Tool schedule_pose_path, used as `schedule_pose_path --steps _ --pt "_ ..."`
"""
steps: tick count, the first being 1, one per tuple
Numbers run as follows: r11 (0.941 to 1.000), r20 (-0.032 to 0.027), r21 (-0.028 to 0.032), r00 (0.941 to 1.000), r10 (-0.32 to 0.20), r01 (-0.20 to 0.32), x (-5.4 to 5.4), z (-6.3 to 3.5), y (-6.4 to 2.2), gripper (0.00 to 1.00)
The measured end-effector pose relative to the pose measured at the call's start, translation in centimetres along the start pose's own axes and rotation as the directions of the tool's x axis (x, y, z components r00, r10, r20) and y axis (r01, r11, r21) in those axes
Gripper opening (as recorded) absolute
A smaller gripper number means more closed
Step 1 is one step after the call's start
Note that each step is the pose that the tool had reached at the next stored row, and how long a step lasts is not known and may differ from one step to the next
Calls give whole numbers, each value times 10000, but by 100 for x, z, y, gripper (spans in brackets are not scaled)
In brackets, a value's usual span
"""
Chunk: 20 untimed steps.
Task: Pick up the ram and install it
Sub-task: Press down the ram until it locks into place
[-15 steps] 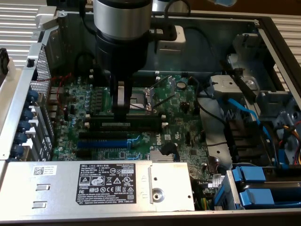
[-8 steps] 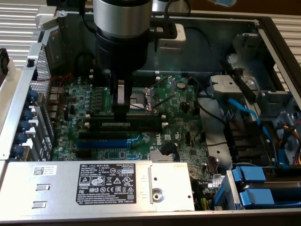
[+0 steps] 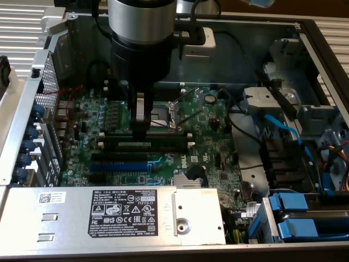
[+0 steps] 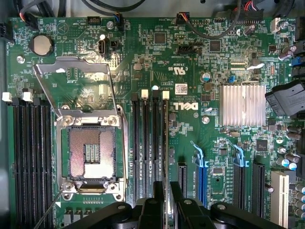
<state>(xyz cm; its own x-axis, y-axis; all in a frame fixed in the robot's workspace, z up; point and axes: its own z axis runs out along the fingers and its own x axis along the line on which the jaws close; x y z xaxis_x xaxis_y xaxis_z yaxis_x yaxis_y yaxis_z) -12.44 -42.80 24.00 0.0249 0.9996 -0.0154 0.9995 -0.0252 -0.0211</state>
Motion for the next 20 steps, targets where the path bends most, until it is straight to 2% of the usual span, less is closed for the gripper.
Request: schedule_pose_path --steps 4,5,6,8,20 --pt "10000 -7 0 10000 0 0 0 0 0 20" --pt "10000 -9 0 10000 0 0 0 0 0 18" --pt "10000 -10 1 10000 0 0 0 0 0 11" --pt "10000 -15 0 10000 0 0 0 0 0 10" --pt "10000 -30 1 10000 -1 1 0 0 8 10"
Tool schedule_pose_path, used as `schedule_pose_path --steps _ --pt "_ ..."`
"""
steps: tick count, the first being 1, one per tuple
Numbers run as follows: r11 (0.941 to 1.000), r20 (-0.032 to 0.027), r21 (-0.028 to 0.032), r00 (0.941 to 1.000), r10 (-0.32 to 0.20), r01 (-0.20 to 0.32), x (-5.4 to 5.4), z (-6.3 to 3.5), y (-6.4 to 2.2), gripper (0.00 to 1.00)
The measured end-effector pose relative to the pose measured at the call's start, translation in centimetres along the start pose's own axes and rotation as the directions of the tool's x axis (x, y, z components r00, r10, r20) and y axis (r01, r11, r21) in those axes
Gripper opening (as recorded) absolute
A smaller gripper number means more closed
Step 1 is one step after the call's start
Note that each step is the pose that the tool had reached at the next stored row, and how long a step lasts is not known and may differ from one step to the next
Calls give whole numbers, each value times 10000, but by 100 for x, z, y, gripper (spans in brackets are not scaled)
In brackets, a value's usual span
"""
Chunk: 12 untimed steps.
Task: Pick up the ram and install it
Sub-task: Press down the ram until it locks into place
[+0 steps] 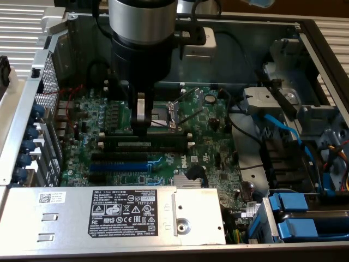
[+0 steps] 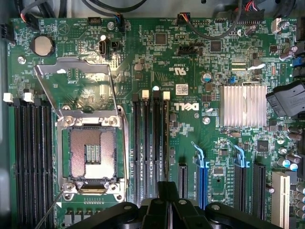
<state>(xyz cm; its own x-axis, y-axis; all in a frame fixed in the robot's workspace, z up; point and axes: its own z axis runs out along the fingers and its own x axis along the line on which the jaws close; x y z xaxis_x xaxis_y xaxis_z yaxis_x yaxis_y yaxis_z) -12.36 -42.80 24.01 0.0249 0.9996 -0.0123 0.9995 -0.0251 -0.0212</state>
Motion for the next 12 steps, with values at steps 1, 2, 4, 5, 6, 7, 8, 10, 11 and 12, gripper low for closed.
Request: schedule_pose_path --steps 1,2,4,5,6,7,8,10,11,12 --pt "10000 0 0 10000 1 -1 0 0 1 10" --pt "10000 0 -1 10000 -1 1 0 0 7 10" --pt "10000 -1 0 10000 8 -8 1 0 15 10" --pt "10000 -1 0 10000 25 -25 1 0 16 10" --pt "10000 -1 0 10000 54 -54 1 0 17 10" --pt "9999 -2 1 9999 110 -110 1 0 16 10" --pt "9998 -5 2 9998 219 -219 1 0 17 10" --pt "9990 -11 5 9990 452 -452 1 0 17 10" --pt "9984 -12 7 9984 568 -568 1 0 17 10" --pt "9977 -13 8 9977 673 -673 1 0 17 10"
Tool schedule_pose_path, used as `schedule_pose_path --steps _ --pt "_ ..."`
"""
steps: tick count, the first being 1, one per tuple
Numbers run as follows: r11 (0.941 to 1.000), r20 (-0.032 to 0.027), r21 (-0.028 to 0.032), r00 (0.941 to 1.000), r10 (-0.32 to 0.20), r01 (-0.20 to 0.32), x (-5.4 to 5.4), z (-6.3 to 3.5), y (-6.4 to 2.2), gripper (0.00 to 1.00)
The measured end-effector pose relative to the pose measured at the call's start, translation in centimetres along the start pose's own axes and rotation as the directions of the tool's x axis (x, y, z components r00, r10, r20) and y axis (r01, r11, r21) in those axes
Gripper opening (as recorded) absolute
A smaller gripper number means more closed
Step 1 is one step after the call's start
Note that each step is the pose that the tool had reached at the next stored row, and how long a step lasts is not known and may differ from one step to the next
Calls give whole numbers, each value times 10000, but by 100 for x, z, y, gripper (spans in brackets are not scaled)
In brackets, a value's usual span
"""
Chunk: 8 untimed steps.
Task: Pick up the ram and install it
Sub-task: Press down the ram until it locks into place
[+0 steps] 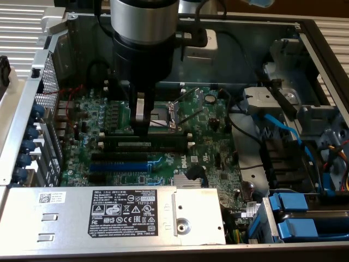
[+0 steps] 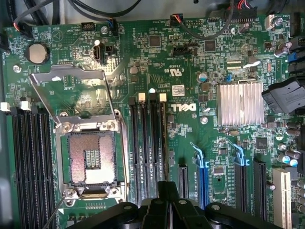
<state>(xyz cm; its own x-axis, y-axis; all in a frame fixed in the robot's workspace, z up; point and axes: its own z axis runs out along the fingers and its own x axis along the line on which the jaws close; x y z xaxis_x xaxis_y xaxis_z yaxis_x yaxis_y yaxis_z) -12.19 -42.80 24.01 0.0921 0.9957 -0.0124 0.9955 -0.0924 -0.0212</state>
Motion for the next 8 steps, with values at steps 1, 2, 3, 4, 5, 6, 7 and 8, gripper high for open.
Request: schedule_pose_path --steps 1,2,3,4,5,6,7,8 --pt "10000 -2 1 10000 84 -84 0 0 0 10" --pt "9999 -2 1 9999 129 -129 0 0 0 10" --pt "9999 -3 2 9999 146 -146 0 0 0 10" --pt "9999 -3 2 9999 152 -152 0 0 0 10" --pt "9999 -3 2 9999 152 -152 0 0 0 10" --pt "9999 -3 2 9999 153 -153 0 0 0 10" --pt "9999 -3 2 9999 152 -152 -1 0 3 10" --pt "9999 -3 2 9999 151 -151 -1 0 5 10"
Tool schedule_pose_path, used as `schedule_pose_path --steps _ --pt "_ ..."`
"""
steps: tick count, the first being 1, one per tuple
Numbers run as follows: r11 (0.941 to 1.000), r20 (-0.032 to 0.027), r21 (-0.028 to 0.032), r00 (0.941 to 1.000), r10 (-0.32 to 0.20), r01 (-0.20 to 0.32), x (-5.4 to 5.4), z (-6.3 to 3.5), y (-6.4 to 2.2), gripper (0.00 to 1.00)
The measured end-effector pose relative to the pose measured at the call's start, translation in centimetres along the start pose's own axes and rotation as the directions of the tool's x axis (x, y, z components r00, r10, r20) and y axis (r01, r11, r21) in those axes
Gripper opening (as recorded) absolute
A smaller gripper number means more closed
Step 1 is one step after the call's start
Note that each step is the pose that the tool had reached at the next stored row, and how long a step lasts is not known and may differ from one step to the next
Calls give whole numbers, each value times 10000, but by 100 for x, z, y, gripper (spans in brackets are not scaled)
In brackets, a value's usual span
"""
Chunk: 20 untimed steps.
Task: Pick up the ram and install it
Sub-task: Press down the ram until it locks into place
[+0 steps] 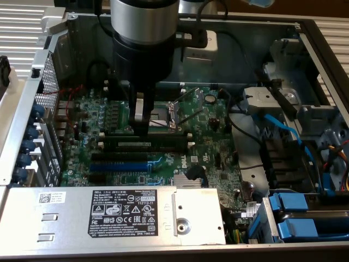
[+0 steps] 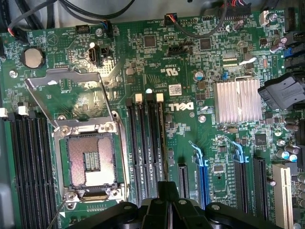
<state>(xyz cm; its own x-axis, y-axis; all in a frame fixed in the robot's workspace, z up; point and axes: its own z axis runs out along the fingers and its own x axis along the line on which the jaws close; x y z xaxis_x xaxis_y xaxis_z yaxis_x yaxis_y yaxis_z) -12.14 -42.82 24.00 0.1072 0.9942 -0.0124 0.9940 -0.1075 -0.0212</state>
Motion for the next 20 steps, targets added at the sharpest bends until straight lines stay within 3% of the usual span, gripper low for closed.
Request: schedule_pose_path --steps 20 --pt "10000 0 0 10000 11 -11 -14 7 28 10"
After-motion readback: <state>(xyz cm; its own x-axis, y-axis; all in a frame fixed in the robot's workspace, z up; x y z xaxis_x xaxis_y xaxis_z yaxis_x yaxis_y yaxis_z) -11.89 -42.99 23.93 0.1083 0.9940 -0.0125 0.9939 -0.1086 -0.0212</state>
